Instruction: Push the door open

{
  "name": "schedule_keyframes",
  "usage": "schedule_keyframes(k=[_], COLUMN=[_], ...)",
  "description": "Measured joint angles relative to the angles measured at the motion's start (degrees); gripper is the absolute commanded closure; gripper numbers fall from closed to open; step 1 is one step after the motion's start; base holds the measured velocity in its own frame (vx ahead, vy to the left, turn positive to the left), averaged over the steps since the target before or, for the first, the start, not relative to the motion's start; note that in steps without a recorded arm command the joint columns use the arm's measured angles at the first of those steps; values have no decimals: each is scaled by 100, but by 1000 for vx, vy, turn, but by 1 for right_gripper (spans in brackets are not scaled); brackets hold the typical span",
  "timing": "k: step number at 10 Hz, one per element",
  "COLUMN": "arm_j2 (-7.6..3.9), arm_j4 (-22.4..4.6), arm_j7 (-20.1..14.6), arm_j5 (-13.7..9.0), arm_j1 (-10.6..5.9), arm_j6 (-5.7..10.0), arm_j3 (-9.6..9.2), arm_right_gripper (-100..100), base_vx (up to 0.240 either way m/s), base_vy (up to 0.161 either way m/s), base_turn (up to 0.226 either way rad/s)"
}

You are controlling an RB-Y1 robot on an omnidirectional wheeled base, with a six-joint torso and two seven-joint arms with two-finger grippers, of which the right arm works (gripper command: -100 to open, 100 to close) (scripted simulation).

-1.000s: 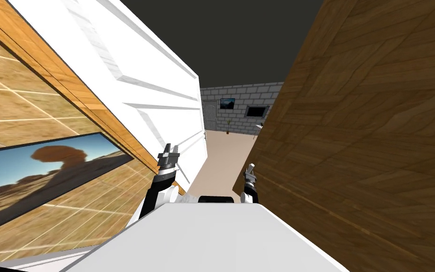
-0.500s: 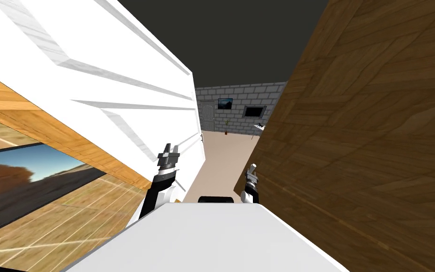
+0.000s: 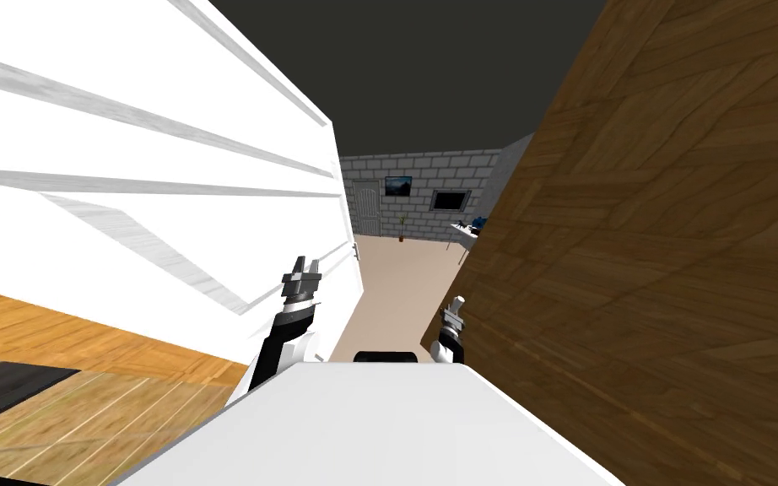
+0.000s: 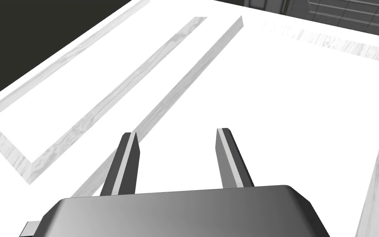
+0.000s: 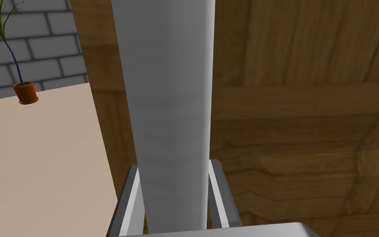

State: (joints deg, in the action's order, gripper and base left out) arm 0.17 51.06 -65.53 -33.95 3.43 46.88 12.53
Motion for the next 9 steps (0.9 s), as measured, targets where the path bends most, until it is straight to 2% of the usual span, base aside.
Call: schedule_keyframes(k=[4, 5, 9], arm_j2=[-66, -116, -189], arm_j4=[-37, -128, -60], arm_j7=[-10, -21, 22], arm_j5=[-67, -93, -198], arm_j1=[40, -18, 48], arm_j6=[-28, 4, 55], arm_j3=[80, 123, 293], arm_right_gripper=[100, 100, 100], base_vx=[156, 185, 196], base_vy=[-26, -38, -61], base_turn=[-31, -42, -53])
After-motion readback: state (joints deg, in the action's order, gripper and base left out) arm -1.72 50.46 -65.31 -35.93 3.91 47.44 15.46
